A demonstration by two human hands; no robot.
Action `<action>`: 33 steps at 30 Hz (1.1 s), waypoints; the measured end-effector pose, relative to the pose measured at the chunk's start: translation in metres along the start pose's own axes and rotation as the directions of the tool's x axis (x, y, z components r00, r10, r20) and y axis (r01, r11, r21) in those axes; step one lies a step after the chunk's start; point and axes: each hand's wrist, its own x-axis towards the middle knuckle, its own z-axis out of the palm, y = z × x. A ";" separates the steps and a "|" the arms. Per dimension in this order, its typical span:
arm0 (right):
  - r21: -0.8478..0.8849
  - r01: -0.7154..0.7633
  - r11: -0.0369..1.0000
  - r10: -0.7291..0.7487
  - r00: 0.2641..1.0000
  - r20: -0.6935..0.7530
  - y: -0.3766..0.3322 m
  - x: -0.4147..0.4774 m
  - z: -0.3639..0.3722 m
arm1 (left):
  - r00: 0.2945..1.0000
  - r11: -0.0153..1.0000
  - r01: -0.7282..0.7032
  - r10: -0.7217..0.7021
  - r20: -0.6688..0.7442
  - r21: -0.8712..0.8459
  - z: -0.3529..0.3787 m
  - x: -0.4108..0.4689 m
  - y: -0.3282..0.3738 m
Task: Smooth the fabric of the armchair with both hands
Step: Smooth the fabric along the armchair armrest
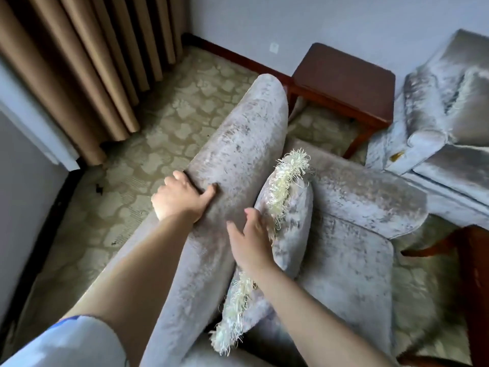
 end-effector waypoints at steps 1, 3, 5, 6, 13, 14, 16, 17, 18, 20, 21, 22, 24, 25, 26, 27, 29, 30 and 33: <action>-0.063 0.017 0.998 -0.018 1.000 -0.019 -0.003 0.016 -0.010 | 1.000 1.000 -0.006 0.006 0.006 0.002 0.000 0.000 0.001; -0.158 0.027 0.987 -0.035 0.998 -0.047 -0.014 0.046 -0.026 | 1.000 1.000 -0.015 0.015 0.003 0.009 -0.002 0.002 0.001; -0.225 0.026 0.974 -0.037 0.998 -0.047 -0.029 0.077 -0.033 | 0.999 0.999 -0.034 0.034 -0.010 0.038 -0.002 0.002 0.001; -0.255 0.029 0.967 -0.042 0.998 -0.045 -0.037 0.091 -0.034 | 0.999 0.998 -0.043 0.044 -0.010 0.044 -0.001 0.002 0.002; -0.120 -0.091 0.989 0.076 0.989 -0.124 -0.088 0.185 -0.030 | 0.998 0.997 -0.059 0.060 -0.022 0.051 0.004 0.005 -0.001; -0.049 -0.098 0.994 0.093 0.991 -0.093 -0.095 0.196 -0.028 | 0.998 0.997 -0.058 0.060 -0.034 0.053 0.005 0.006 0.000; 0.006 -0.134 0.991 0.134 0.990 -0.047 -0.105 0.213 -0.019 | 0.999 0.998 -0.035 0.036 -0.027 0.060 0.005 0.008 0.002; -0.018 -0.150 0.989 0.149 0.988 -0.040 -0.108 0.219 -0.015 | 0.999 0.997 -0.026 0.028 -0.026 0.066 0.005 0.010 0.004; -0.051 -0.154 0.987 0.152 0.988 -0.041 -0.109 0.221 -0.011 | 0.999 0.997 -0.020 0.022 -0.025 0.072 0.004 0.012 0.008; -0.100 -0.144 0.985 0.139 0.989 -0.055 -0.107 0.224 -0.007 | 1.000 0.997 -0.006 0.008 -0.019 0.079 0.001 0.015 0.017; -0.111 -0.142 0.984 0.136 0.989 -0.062 -0.105 0.227 -0.007 | 1.000 0.997 0.001 0.000 -0.014 0.078 -0.001 0.017 0.021; -0.112 -0.148 0.983 0.142 0.988 -0.061 -0.103 0.229 -0.008 | 1.000 0.997 0.006 -0.006 -0.004 0.072 -0.003 0.018 0.024; -0.102 -0.165 0.981 0.161 0.986 -0.050 -0.103 0.231 -0.013 | 1.000 0.998 0.010 -0.010 0.012 0.056 -0.007 0.017 0.028; -0.097 -0.169 0.981 0.165 0.985 -0.044 -0.103 0.231 -0.015 | 1.000 0.999 0.008 -0.009 0.016 0.050 -0.008 0.016 0.028; -0.093 -0.169 0.981 0.166 0.985 -0.039 -0.104 0.230 -0.014 | 1.000 0.999 0.006 -0.007 0.017 0.046 -0.008 0.015 0.026; -0.090 -0.163 0.983 0.160 0.986 -0.033 -0.104 0.227 -0.010 | 1.000 0.999 0.007 -0.008 0.015 0.040 -0.007 0.013 0.023; -0.116 -0.119 0.986 0.119 0.993 -0.011 -0.101 0.222 0.002 | 1.000 0.999 0.014 -0.014 0.004 0.029 -0.004 0.010 0.016; -0.149 -0.083 0.985 0.084 0.996 0.001 -0.100 0.220 0.008 | 1.000 0.999 0.013 -0.013 -0.004 0.030 -0.002 0.009 0.013; -0.317 0.087 0.945 -0.096 0.995 -0.013 -0.095 0.223 0.014 | 1.000 0.999 0.006 -0.006 -0.005 0.046 0.001 0.010 0.013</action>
